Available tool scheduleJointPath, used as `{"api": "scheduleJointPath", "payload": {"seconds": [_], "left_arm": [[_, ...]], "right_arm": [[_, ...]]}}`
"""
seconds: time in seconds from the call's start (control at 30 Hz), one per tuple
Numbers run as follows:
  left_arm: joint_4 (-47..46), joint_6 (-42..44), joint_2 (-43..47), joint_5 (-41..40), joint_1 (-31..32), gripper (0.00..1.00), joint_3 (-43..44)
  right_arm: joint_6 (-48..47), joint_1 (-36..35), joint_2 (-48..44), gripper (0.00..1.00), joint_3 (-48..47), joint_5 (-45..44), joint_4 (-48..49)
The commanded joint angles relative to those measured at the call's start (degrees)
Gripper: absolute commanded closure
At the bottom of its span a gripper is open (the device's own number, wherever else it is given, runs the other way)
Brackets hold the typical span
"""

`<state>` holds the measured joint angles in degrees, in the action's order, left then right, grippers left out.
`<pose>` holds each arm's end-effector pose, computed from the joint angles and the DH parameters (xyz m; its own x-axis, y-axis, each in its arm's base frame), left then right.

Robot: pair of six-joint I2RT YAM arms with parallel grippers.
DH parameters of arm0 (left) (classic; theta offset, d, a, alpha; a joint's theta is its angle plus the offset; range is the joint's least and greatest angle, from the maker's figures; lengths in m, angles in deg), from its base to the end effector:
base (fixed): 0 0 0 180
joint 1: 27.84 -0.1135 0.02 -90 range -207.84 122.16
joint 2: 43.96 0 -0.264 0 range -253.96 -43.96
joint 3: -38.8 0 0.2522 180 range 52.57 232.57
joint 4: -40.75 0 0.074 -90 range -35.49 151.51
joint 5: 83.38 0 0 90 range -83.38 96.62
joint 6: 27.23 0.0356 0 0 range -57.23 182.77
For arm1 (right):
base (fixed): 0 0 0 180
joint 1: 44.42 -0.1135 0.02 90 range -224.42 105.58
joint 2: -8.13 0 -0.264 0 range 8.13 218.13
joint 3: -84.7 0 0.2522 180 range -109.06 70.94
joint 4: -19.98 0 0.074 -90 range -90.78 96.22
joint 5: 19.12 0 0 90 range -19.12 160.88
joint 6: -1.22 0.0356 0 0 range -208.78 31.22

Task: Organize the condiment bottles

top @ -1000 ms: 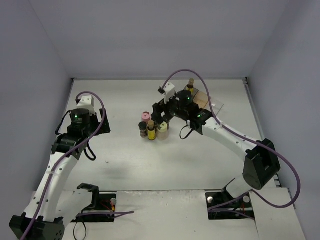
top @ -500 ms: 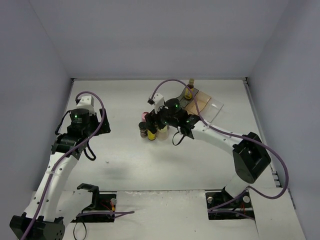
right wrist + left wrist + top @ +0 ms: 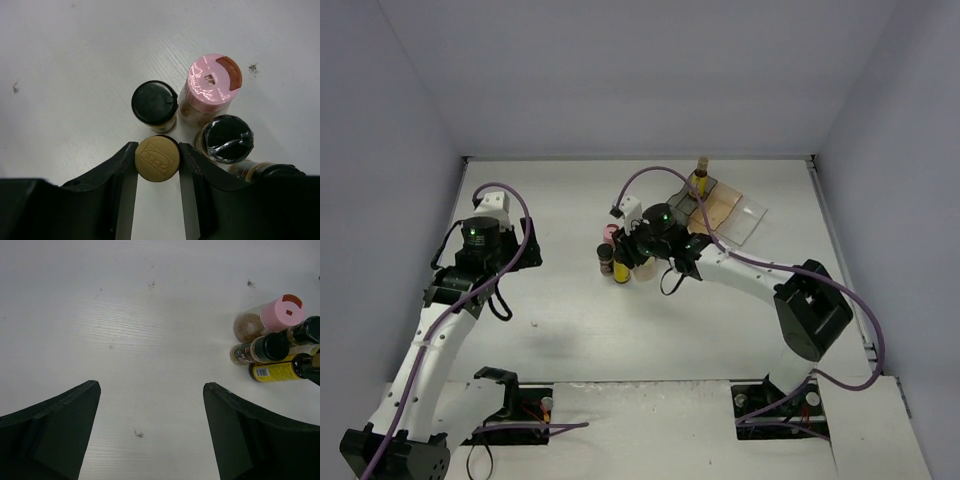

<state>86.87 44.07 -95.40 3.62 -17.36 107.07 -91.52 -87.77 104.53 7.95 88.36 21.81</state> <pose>0.1895 -0.0332 0.3394 -0.4995 -0.2332 -0.8343 -0.0247 0.9665 -0.2554 0.2761 0.2753 0.2580 -0.1810 -0.2336 -0.9553 -0.8723 0.4867 0.0463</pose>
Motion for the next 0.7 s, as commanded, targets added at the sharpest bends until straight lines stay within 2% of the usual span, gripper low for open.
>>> {"api": "scheduleJointPath", "payload": {"seconds": [0.0,0.07,0.3,0.37,0.53,0.63,0.67], "left_arm": [[-2.4,-0.7,-0.2,0.2,-0.5,0.14,1.1],[-2.3,-0.7,-0.2,0.3,-0.5,0.14,1.1],[-2.3,-0.8,-0.1,0.4,-0.5,0.14,1.1],[-2.3,-0.8,-0.2,0.5,-0.5,0.15,1.1],[-2.3,-0.8,-0.2,0.4,-0.6,0.14,1.1],[-2.3,-0.8,-0.3,0.4,-0.6,0.15,1.0],[-2.3,-0.8,-0.4,0.4,-0.6,0.14,1.0]], "right_arm": [[-0.8,-1.0,-6.3,0.96,-2.4,0.6,0.8],[-0.7,-1.0,-9.1,1.0,-3.0,1.1,-0.4],[-0.2,-1.1,-16.9,1.0,-7.5,3.9,-5.1],[-1.2,-0.9,-17.8,1.0,-11.0,1.7,-6.5],[-3.8,0.4,-16.4,1.0,-18.3,-10.5,-9.1],[-4.1,3.7,-13.6,1.0,-20.3,-14.9,-8.5],[-3.7,6.9,-12.7,1.0,-21.1,-15.2,-7.7]]}}
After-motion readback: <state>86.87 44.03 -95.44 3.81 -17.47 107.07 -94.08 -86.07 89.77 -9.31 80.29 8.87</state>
